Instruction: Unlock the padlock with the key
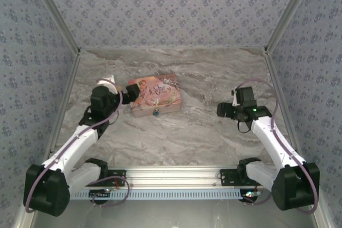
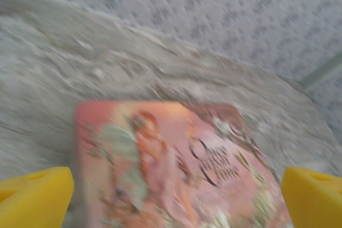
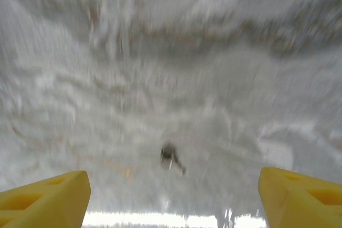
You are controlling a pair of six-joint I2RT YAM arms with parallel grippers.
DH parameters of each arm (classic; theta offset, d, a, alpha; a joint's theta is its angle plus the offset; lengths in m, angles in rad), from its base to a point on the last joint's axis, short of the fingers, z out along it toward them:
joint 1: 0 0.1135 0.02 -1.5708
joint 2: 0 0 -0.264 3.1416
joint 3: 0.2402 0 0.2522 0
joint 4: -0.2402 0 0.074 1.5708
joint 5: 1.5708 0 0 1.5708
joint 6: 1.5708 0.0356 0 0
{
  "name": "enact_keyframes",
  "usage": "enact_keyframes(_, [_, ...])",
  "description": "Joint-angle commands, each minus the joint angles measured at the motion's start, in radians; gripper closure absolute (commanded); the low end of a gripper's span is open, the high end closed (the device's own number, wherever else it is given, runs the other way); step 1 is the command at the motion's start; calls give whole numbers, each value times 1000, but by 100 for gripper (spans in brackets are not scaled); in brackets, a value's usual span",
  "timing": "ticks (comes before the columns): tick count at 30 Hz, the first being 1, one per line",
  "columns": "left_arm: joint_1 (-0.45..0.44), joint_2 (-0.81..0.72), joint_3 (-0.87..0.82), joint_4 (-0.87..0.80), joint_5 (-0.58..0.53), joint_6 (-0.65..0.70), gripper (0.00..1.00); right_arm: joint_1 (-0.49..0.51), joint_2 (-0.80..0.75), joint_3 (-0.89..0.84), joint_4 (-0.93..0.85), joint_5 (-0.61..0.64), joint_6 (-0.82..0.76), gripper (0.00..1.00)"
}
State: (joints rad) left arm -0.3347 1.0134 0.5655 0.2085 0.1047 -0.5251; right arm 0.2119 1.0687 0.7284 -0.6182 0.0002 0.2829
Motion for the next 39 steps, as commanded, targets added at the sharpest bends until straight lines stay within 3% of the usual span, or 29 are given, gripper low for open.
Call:
enact_keyframes(1, [-73, 42, -1, 43, 23, -58, 1, 65, 55, 31, -183, 75, 74, 17])
enact_keyframes(9, [-136, 107, 39, 50, 28, -65, 0, 113, 297, 130, -216, 116, 64, 41])
enact_keyframes(25, [-139, 37, 15, -10, -21, -37, 1, 167, 561, 253, -168, 170, 76, 60])
enact_keyframes(39, [-139, 22, 22, -35, -30, -30, 1, 193, 646, 273, -161, 191, 91, 72])
